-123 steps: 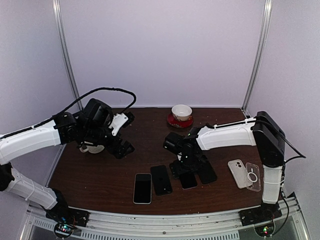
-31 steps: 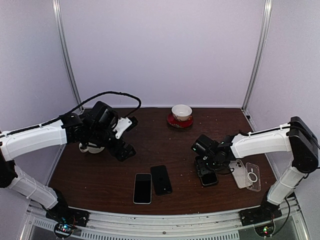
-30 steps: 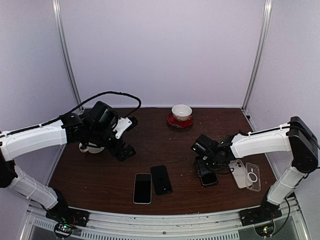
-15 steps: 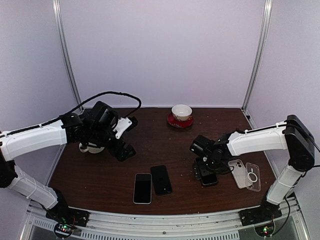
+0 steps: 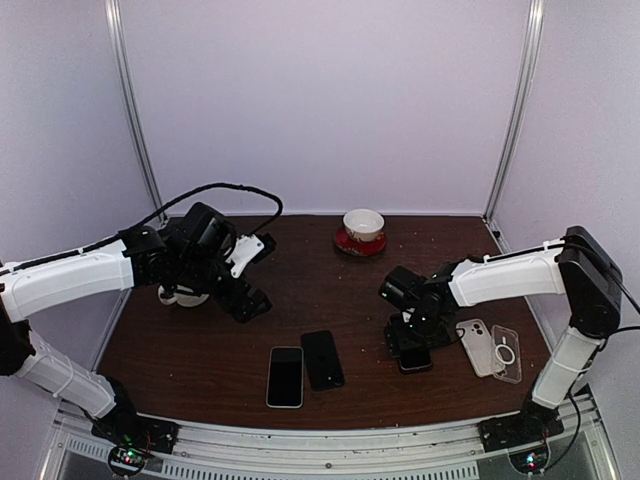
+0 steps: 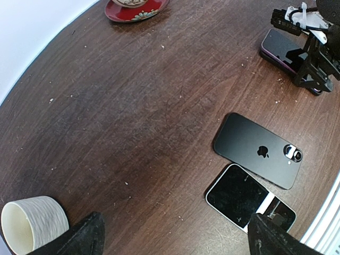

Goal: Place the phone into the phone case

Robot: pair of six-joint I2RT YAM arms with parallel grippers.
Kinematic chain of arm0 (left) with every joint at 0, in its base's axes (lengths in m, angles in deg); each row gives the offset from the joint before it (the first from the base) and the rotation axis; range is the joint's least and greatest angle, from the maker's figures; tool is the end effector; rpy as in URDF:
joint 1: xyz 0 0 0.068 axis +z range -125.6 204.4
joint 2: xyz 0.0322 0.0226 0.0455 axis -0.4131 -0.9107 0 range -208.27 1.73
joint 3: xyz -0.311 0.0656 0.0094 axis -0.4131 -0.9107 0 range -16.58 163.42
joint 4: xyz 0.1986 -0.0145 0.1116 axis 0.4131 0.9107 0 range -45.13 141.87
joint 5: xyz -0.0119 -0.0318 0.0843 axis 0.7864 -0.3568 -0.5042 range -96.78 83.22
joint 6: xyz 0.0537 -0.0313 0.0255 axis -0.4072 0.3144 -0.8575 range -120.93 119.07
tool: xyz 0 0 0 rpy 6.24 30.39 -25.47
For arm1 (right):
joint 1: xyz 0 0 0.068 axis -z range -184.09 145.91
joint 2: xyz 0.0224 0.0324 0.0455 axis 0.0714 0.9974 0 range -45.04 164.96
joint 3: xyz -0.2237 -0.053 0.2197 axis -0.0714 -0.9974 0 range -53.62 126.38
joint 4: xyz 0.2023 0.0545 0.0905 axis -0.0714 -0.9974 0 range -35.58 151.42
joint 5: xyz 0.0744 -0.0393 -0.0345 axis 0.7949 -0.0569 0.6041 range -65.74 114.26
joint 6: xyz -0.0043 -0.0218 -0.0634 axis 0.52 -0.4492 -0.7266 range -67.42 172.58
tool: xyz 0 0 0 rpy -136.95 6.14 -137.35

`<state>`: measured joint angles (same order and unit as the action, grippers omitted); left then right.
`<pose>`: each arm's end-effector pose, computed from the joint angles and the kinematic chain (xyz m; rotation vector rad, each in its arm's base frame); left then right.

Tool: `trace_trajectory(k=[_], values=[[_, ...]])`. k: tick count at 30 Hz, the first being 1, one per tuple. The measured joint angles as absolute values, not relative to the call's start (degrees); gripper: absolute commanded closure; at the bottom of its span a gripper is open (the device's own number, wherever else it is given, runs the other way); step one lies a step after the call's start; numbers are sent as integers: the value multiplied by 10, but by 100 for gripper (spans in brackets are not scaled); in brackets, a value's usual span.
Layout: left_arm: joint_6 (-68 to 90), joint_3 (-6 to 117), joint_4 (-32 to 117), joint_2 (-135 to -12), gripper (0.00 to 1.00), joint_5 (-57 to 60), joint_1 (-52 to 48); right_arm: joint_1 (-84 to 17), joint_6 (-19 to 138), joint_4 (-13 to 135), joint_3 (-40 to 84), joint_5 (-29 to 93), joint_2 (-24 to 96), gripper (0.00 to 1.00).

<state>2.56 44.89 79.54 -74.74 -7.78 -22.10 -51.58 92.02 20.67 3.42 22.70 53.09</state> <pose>0.1711 -0.1788 0.3219 0.8989 2.3030 -0.3640 0.1898 0.2048 0.2022 -0.2089 3.0099 0.1183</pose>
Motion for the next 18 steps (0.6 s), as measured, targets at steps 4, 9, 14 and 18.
trace_trajectory(k=[4, 9, 14, 18], values=[[26, 449, 796, -747, 3, -77, -221, -516, 924, 211, 35, 230, 533, 24], [26, 449, 796, -747, 3, -76, -221, -516, 924, 210, 35, 228, 532, 36], [26, 449, 796, -747, 2, -76, -221, -523, 917, 210, 35, 223, 530, 46], [25, 449, 796, -747, 2, -76, -221, -537, 902, 212, 36, 206, 528, 53]])
